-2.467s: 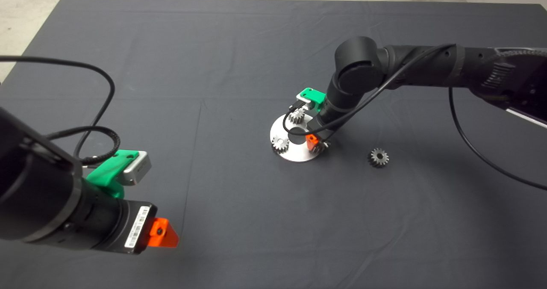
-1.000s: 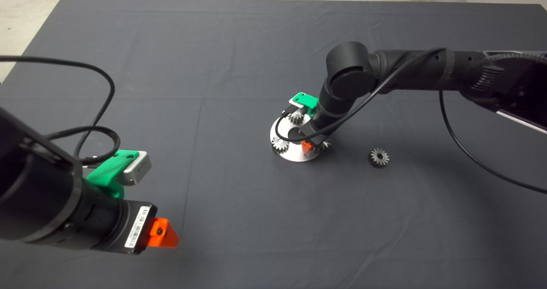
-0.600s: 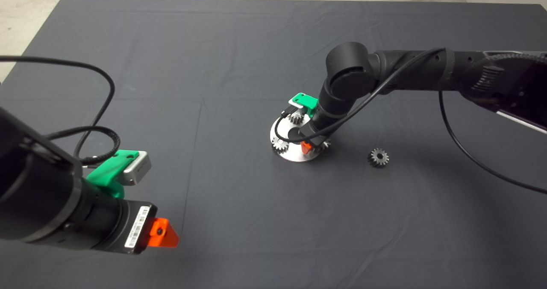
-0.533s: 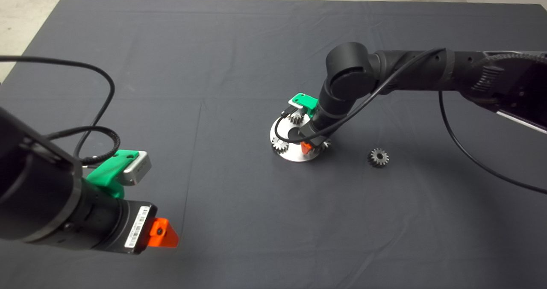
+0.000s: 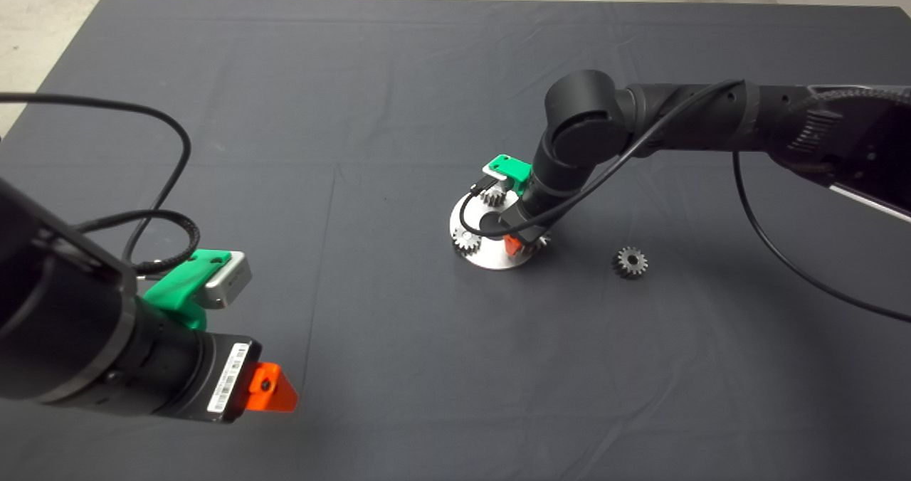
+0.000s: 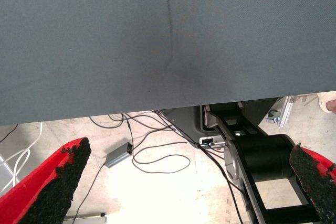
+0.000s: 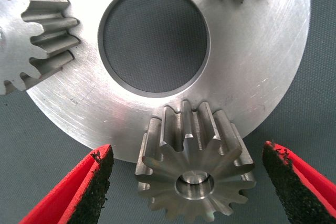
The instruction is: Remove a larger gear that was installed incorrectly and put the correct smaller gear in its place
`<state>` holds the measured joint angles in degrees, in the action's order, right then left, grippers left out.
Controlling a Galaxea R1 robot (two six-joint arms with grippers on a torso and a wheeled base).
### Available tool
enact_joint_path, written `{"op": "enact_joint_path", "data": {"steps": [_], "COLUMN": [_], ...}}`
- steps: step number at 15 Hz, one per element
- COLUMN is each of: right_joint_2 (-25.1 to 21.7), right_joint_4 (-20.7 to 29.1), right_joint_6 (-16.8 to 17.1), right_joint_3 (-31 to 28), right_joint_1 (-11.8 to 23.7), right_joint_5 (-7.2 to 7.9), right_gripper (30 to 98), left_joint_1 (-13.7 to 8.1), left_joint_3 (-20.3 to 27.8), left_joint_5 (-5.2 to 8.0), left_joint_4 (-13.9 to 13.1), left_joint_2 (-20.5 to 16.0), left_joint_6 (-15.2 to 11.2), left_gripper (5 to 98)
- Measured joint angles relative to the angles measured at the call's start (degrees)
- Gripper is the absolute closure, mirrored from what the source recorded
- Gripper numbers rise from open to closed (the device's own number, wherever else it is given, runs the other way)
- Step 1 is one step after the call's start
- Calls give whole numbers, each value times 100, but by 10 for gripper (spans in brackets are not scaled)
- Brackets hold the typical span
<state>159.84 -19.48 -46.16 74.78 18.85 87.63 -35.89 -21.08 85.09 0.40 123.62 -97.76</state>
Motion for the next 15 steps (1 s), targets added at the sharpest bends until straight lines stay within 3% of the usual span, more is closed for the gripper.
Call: {"op": "enact_joint_path", "data": {"steps": [2, 15], "right_joint_2": [-2, -13], "right_joint_4": [0, -2], "right_joint_6": [2, -3], "right_joint_3": [0, 0], "right_joint_1": [-46, -91], "right_joint_5": [2, 42], "right_gripper": [536, 722], "left_joint_1": [0, 0], "left_joint_3": [0, 0], "left_joint_5": [0, 5], "left_joint_4": [0, 0], "left_joint_2": [0, -26], "left_joint_6": [-2, -5], "left_gripper": [58, 58]}}
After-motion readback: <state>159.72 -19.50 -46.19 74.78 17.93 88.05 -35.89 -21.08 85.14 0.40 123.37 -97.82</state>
